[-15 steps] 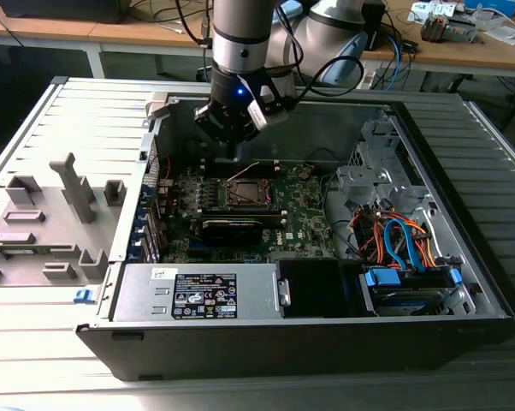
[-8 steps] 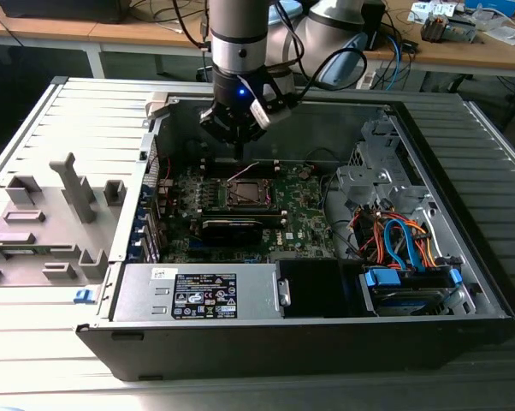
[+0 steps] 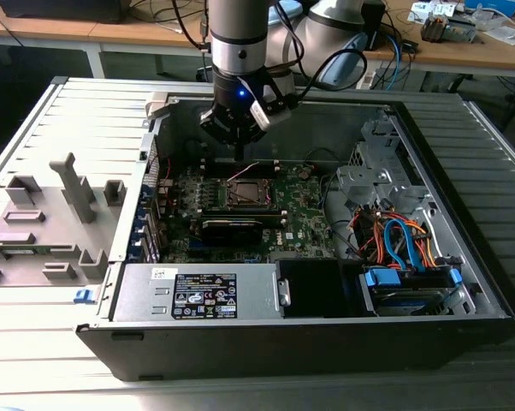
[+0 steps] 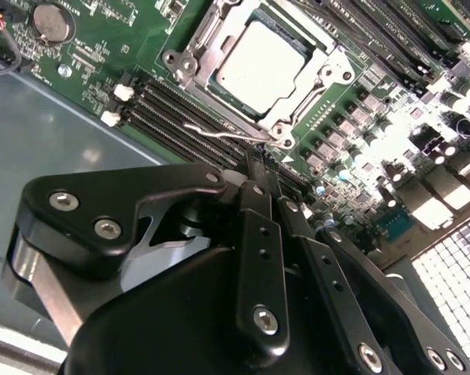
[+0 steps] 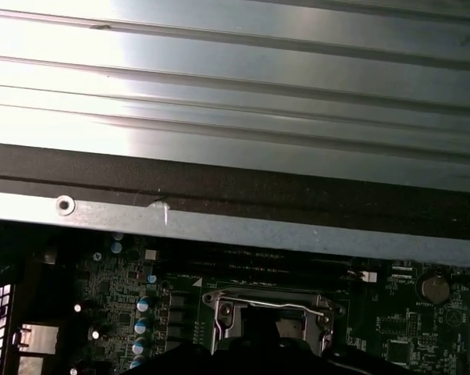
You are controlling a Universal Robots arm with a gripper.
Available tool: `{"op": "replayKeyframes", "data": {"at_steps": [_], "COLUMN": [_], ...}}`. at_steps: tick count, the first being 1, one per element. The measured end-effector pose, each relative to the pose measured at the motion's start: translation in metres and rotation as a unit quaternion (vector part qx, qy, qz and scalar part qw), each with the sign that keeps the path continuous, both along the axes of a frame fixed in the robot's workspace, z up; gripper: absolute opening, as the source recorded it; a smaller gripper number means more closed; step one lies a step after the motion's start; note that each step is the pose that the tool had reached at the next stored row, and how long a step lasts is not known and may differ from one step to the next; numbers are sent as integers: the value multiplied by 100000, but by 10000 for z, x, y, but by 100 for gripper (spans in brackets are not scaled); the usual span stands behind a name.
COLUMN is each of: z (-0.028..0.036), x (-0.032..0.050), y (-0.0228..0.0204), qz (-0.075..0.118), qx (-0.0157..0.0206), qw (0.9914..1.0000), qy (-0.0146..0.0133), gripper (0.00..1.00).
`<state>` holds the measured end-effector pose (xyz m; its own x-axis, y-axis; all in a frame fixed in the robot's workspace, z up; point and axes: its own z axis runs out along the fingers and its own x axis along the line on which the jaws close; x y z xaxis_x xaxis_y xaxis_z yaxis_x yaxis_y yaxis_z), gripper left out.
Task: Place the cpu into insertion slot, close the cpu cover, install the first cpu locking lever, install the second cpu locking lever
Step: 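Install the first cpu locking lever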
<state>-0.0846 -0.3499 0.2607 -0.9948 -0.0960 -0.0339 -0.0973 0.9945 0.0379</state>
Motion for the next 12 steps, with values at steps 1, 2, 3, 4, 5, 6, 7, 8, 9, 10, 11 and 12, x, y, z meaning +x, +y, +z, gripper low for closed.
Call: {"op": "replayKeyframes", "data": {"at_steps": [1, 2, 3, 4, 5, 6, 7, 8, 9, 10, 11, 12], "z": [-7, -10, -11, -13, -17, -21, -24, -30, -34, -36, -38, -40], "x": [1, 2, 3, 3, 3, 3, 3, 3, 3, 3, 3, 3], "y": [0, -1, -1, -1, -1, 0, 0, -1, -1, -1, -1, -1], "qz": [-638, -899, -995, -1003, -1005, -1005, -1005, -1006, -1005, -1005, -1004, -1004], "qx": [-41, -111, -127, -128, -121, -116, -113, -121, -128, -130, -128, -125], "qw": [99998, 99996, 99995, 99995, 99995, 99995, 99995, 99995, 99995, 99995, 99995, 99995], "qy": [8, 6, 13, 11, 6, 1, -1, 3, 7, 10, 8, 6], "gripper": [11, 11, 11, 11, 11, 11, 11, 11, 11, 11, 11, 11]}}
